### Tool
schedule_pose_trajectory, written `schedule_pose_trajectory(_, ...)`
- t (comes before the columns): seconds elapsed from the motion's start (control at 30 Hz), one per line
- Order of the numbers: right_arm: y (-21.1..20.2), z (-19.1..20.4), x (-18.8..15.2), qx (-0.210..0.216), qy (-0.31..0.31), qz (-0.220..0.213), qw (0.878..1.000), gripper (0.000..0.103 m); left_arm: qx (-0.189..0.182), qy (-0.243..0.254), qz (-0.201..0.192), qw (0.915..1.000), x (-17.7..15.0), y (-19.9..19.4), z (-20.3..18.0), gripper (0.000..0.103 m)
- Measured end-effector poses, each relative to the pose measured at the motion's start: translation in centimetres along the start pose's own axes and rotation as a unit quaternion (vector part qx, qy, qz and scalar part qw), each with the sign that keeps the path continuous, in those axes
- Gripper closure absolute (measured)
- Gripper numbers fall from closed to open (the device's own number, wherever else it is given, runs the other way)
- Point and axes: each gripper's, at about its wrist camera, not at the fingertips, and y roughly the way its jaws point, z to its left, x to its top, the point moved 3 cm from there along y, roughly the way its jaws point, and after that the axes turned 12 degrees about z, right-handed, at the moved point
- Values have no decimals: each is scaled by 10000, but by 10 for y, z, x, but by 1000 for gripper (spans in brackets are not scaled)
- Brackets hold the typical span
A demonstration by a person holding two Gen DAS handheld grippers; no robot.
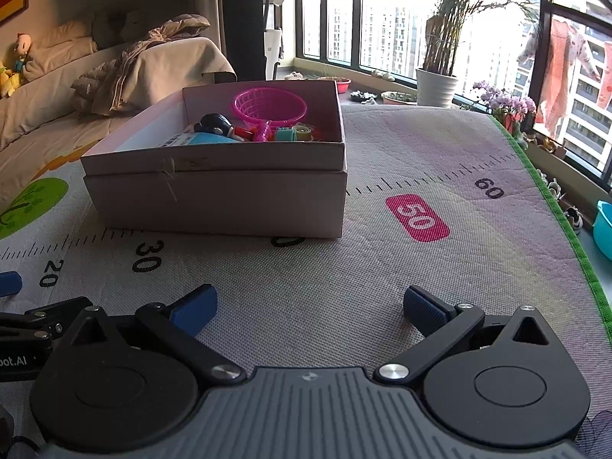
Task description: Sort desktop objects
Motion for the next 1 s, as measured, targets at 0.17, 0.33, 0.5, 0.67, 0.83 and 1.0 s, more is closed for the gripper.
schedule_pose_trajectory(0.17, 2, -3, 2, 12, -42, 4, 10000, 0, -27, -105, -13, 9999, 0, 0, -3, 0)
schedule_pose_trajectory(0.33, 4, -15, 3, 181, -208, -2, 9996, 0, 84, -285, -7, 9996, -3, -2, -13, 0)
schedule_pose_trajectory(0.5, 3, -21, 4, 197, -280, 7, 9994, 0, 107, -278, -1, 9996, -6, -5, -15, 0)
schedule_pose_trajectory(0.67, 0, -22, 4, 158, -264, 15, 9995, 0, -1, -281, 0, 9996, -7, -7, -11, 0)
schedule_pose_trajectory(0.83, -5, -26, -1, 98, -206, 7, 9997, 0, -19, -228, 6, 9997, -10, -10, -13, 0)
schedule_pose_trajectory(1.0, -8, -29, -5, 95, -184, 1, 9998, 0, 46, -296, 30, 9995, -11, -11, -12, 0)
